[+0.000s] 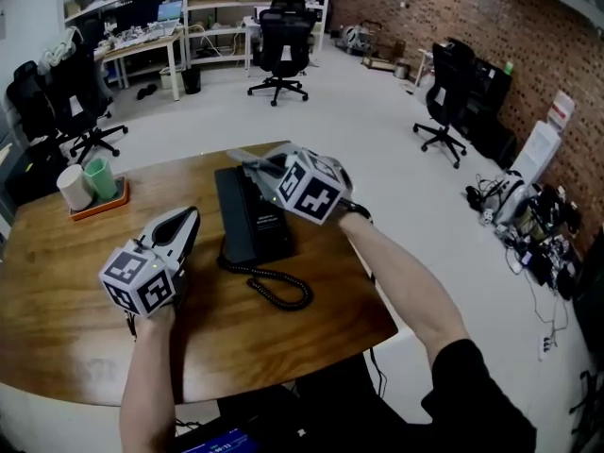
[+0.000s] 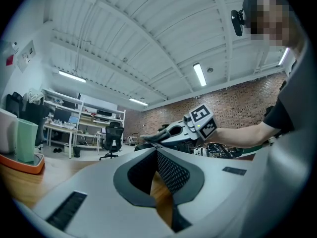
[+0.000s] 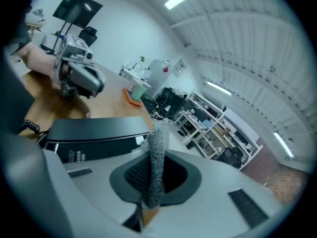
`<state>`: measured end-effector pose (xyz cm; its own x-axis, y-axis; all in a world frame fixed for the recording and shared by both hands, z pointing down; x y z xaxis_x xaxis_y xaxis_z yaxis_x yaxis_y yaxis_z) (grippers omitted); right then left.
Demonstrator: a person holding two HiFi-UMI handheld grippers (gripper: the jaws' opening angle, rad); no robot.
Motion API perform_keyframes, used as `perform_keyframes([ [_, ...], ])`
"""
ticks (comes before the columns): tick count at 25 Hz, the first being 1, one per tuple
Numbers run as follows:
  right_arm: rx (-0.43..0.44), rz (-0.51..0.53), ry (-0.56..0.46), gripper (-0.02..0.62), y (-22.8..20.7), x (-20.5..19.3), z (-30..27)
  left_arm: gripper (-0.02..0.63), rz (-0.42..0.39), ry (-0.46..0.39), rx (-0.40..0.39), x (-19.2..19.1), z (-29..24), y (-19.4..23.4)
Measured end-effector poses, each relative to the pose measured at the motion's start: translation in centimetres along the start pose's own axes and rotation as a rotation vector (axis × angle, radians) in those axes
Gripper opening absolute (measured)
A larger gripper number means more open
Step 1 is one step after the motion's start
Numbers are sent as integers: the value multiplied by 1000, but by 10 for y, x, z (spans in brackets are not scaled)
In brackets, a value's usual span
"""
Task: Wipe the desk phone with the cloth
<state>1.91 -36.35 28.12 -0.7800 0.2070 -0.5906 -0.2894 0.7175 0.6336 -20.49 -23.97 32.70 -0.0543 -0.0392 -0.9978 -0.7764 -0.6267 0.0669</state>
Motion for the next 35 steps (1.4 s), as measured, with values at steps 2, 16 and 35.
perform_keyframes([
  [2,57,87,-6,26,20,1,16,-6,-6,2,-5,2,-1,-2],
  [16,64,126,-25,26,37,3,56,-6,-17,15,-10,-1,-1,2],
  [35,81,171,81,25,60,-17,46,-6,-20,18,-4,-1,-1,1],
])
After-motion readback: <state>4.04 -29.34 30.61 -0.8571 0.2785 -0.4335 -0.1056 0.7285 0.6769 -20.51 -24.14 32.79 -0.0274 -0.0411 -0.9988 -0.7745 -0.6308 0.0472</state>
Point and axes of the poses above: the fingertips, and each gripper's own axes: z backward along the fingers, y to its left, x out of its top, the point moved 10 cm from there along z, backward along the fingers, and after that the axes turned 2 degrees about y, right-handed, at the moved point
